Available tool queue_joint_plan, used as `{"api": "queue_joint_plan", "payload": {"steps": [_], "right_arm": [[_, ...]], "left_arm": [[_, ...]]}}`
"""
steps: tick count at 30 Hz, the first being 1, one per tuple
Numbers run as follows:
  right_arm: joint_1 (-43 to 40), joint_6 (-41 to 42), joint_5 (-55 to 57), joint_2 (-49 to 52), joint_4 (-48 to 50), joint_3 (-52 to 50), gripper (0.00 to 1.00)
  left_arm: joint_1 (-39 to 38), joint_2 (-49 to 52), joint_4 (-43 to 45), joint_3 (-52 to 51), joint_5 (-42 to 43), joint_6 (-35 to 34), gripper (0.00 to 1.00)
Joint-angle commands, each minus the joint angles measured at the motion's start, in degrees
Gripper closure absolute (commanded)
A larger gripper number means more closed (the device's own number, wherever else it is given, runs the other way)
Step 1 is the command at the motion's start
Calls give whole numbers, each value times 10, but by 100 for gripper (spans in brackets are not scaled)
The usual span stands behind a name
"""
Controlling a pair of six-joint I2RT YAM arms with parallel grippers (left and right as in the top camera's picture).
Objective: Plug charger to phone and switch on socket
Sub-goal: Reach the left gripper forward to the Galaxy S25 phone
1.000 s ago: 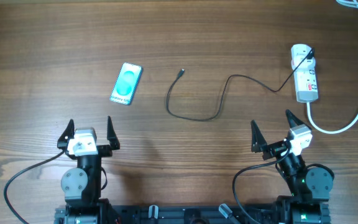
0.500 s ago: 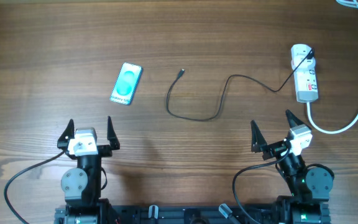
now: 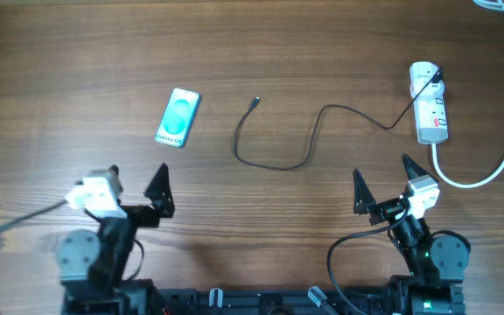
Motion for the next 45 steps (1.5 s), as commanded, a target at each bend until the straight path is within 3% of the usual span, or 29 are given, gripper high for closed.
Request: {"api": "queue_joint_plan", "payload": {"steps": [1,4,8,11,17,19,20,21,22,28,32,35,37,40,41,42,45], "right_arm": [[-2,0,-9,-7,3,-1,0],[-2,0,-9,-7,3,-1,0],[-2,0,-9,-7,3,-1,0],[-2,0,-9,-7,3,-1,0],[-2,0,-9,-7,3,-1,0],[-2,0,-9,-7,3,-1,0],[-2,0,-9,-7,3,-1,0],[-2,0,-9,-7,3,-1,0],[-2,0,-9,-7,3,-1,0],[-2,0,-9,-7,3,-1,0],[-2,0,-9,-7,3,-1,0],[-2,0,-9,-7,3,-1,0],[-2,0,-9,-7,3,-1,0],[-2,0,-9,-7,3,-1,0],[-2,0,-9,-7,3,-1,1],[-2,0,-9,-7,3,-1,0],[-2,0,-9,-7,3,-1,0]], "left_arm": [[3,161,-92,208,30,-17,0],[3,348,-222,428,29,-17,0],[3,643,-462,778,29,12,0],[3,766,-534,877,29,26,0],[3,923,-511,878,28,26,0],[3,954,-508,878,28,26,16],[3,971,-509,878,28,26,36],[3,989,-513,878,28,26,78],[2,1007,-520,878,28,26,92],[-20,1080,-529,877,-34,26,96],[-44,1093,-475,877,-117,26,89],[-48,1104,-471,877,-120,26,73],[-48,1105,-471,877,-120,26,57],[-48,1105,-468,877,-120,26,14],[-48,1105,-465,877,-120,26,6],[-48,1105,-462,877,-120,26,1],[-48,1105,-445,872,-120,26,0]]}}
